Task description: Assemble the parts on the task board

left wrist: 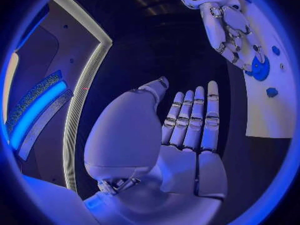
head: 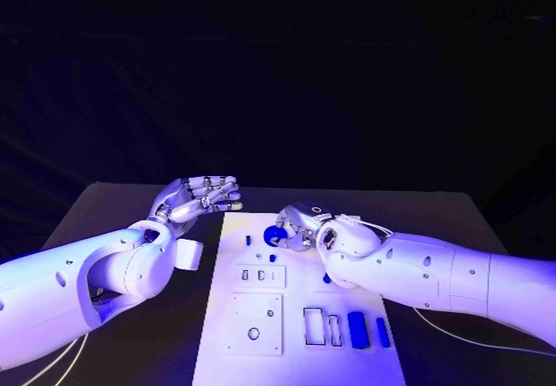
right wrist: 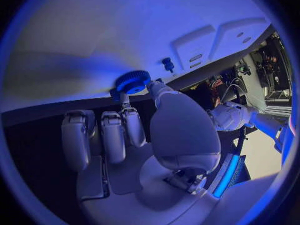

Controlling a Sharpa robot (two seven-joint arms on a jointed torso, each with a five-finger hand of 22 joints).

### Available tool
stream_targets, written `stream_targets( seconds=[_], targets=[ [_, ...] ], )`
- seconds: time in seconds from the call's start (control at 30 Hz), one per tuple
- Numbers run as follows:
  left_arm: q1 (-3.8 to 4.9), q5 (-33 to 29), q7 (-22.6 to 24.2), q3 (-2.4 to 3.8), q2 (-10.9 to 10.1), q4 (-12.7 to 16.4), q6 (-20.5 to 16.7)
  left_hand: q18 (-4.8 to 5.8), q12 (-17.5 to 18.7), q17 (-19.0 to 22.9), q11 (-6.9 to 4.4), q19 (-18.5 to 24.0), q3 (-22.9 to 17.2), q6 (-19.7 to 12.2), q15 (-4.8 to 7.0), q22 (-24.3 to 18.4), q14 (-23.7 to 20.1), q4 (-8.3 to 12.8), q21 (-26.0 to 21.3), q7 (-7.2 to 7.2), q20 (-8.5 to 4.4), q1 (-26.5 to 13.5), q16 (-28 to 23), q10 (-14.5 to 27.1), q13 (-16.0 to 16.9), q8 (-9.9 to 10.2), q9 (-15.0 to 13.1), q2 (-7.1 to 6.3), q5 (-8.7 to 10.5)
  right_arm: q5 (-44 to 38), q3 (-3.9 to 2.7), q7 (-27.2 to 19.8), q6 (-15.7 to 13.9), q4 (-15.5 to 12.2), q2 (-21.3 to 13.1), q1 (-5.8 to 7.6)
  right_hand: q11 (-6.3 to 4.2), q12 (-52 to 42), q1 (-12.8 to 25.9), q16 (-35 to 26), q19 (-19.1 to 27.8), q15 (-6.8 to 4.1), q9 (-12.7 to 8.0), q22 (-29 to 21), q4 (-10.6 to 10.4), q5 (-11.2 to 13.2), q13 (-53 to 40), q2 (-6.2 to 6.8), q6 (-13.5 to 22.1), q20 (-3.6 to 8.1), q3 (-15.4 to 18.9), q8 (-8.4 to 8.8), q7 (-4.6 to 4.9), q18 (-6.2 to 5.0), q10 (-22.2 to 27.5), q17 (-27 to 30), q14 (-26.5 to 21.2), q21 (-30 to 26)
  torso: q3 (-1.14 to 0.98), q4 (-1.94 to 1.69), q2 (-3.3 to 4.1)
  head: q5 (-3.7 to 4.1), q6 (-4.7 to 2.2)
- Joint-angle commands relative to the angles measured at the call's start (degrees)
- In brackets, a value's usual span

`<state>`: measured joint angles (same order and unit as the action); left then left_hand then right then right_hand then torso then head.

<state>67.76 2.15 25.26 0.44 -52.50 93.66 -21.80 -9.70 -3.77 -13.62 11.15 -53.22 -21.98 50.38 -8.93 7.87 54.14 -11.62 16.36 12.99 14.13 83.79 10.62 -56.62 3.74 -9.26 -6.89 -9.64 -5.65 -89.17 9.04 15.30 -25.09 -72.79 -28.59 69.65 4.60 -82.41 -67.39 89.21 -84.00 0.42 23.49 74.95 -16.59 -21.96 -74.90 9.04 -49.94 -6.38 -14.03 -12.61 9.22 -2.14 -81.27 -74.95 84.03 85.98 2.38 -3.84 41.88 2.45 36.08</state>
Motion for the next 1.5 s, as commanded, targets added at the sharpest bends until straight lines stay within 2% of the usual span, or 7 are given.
stream_targets(
  seconds=[0.03, 0.53, 0.67, 0.77, 0.87, 1.17, 1.5],
  targets=[
    [0.12, -0.2, 0.2, 0.04, 0.0, 0.1, 0.7, -0.58, 0.1, -0.1, 0.13, 0.3, 0.1, -0.3, 0.06, 0.1, -0.3, 0.1, 0.3, 1.17, 0.1, -0.7, -0.3, 0.4, 0.0, 0.3, 0.1, -0.01, 0.28, 0.4, 0.09, -0.7, 1.3, -0.4, -0.6, -0.11, -0.07, -0.3, 0.6, 0.0, -3.3, -0.01, 0.1, 11.2, -0.1, -0.2, -5.6, 0.01, -0.3, -0.09, -0.3, -0.02, -0.05, 0.95, -0.4, -12.0, 5.3, 0.1, -0.05, 0.04, 0.0, -0.03, 0.11],
    [0.1, -0.2, 0.3, 0.04, -0.2, -0.2, 0.7, -0.59, 0.2, -0.1, 0.16, 0.3, 0.1, -0.4, 0.05, 0.1, -0.3, 0.1, 0.3, 1.2, 0.11, -0.7, -0.3, 0.5, 0.0, 0.3, 0.1, 0.02, 0.27, 1.0, -0.24, -1.8, -2.0, -7.5, -9.0, 0.61, -0.16, -0.3, 0.5, -0.1, -3.3, -0.09, 0.1, 11.1, 0.2, -0.6, -5.6, 0.44, -0.4, -0.02, -0.8, 0.03, -0.12, 0.91, -0.3, -11.8, 5.3, 0.0, -0.18, 0.28, -0.13, 0.28, -0.53],
    [0.1, -0.2, 0.3, 0.03, -0.2, -0.3, 0.8, -0.59, 0.2, -0.1, 0.16, 0.3, 0.1, -0.4, 0.05, 0.1, -0.3, 0.1, 0.3, 1.2, 0.11, -0.7, -0.3, 0.5, 0.0, 0.3, 0.1, 0.02, 0.27, 4.1, -0.42, -5.6, -1.8, -10.2, -13.5, 1.36, -0.3, -0.3, -2.2, -0.1, -3.2, -0.23, 0.1, 11.1, 1.0, 0.7, -5.7, 2.02, -0.8, 0.14, -2.3, 0.18, -0.25, 0.91, -0.5, -11.6, 5.2, 0.0, -0.4, 0.64, -0.26, 0.46, -0.44],
    [0.09, -0.2, 0.3, 0.03, -0.1, -0.3, 0.8, -0.59, 0.2, -0.1, 0.2, 0.3, 0.1, -0.4, 0.03, 0.1, -0.3, 0.1, 0.3, 1.24, 0.12, -0.7, -0.3, 0.6, -0.1, 0.4, 0.1, 0.03, 0.26, 9.1, -0.48, -9.7, -0.7, -11.6, -16.7, 1.85, -0.43, 0.2, -6.7, -0.1, -4.1, -0.35, 0.2, 12.4, 3.1, 4.9, -5.2, 3.16, -1.4, 0.26, -4.1, 0.08, -0.38, 1.29, 0.1, -11.5, 5.2, 1.2, -0.46, 0.81, -0.36, 0.86, -0.27],
    [0.09, -0.2, 0.3, 0.02, 0.0, -0.4, 0.9, -0.59, 0.2, -0.1, 0.2, 0.3, 0.1, -0.4, 0.03, 0.1, -0.3, 0.1, 0.3, 1.24, 0.12, -0.7, -0.3, 0.6, -0.1, 0.4, 0.1, 0.03, 0.26, 14.9, -0.51, -12.9, 0.6, -12.5, -19.9, 2.25, -0.15, 1.3, -9.6, -0.2, -3.9, -0.15, 0.1, 12.1, 4.8, 6.1, -4.0, 4.2, -1.0, 0.16, -5.0, 0.37, 0.0, 1.2, 1.5, -11.4, 5.2, 0.9, -0.57, 1.03, -0.4, 1.31, -0.33],
    [0.08, -0.2, 0.2, 0.0, 0.2, -0.6, 1.0, -0.59, 0.2, -0.2, 0.2, 0.3, 0.1, -0.5, 0.02, 0.1, -0.3, 0.2, 0.3, 1.25, 0.13, -0.6, -0.3, 0.6, -0.1, 0.4, 0.1, 0.02, 0.26, 21.5, -0.46, -18.4, 2.7, -12.4, -25.8, 2.44, 0.14, 1.9, -11.7, -0.3, -3.4, 0.12, 0.0, 11.5, 6.2, 8.5, -3.4, 5.06, -0.5, -0.13, -5.5, 0.69, 0.29, 1.0, 2.1, -11.3, 5.1, 0.2, -0.98, 1.43, -0.54, 1.45, -0.01],
    [0.05, -0.2, 0.3, -0.02, 0.7, -1.1, 1.2, -0.59, 0.2, -0.2, 0.2, 0.3, 0.2, -0.5, 0.02, 0.1, -0.3, 0.3, 0.3, 1.24, 0.14, -0.6, -0.4, 0.6, 0.0, 0.4, 0.1, -0.01, 0.26, 22.1, -0.33, -21.2, 3.7, -8.9, -26.7, 1.11, 0.23, 1.7, -12.9, 0.0, -4.0, 0.22, -0.1, 12.4, 7.0, 8.8, -3.6, 5.0, -0.2, -0.23, -5.9, 0.94, 0.41, 1.26, 1.9, -12.1, 5.3, 1.1, -0.97, 1.17, -0.49, 1.83, 0.26]
  ],
)
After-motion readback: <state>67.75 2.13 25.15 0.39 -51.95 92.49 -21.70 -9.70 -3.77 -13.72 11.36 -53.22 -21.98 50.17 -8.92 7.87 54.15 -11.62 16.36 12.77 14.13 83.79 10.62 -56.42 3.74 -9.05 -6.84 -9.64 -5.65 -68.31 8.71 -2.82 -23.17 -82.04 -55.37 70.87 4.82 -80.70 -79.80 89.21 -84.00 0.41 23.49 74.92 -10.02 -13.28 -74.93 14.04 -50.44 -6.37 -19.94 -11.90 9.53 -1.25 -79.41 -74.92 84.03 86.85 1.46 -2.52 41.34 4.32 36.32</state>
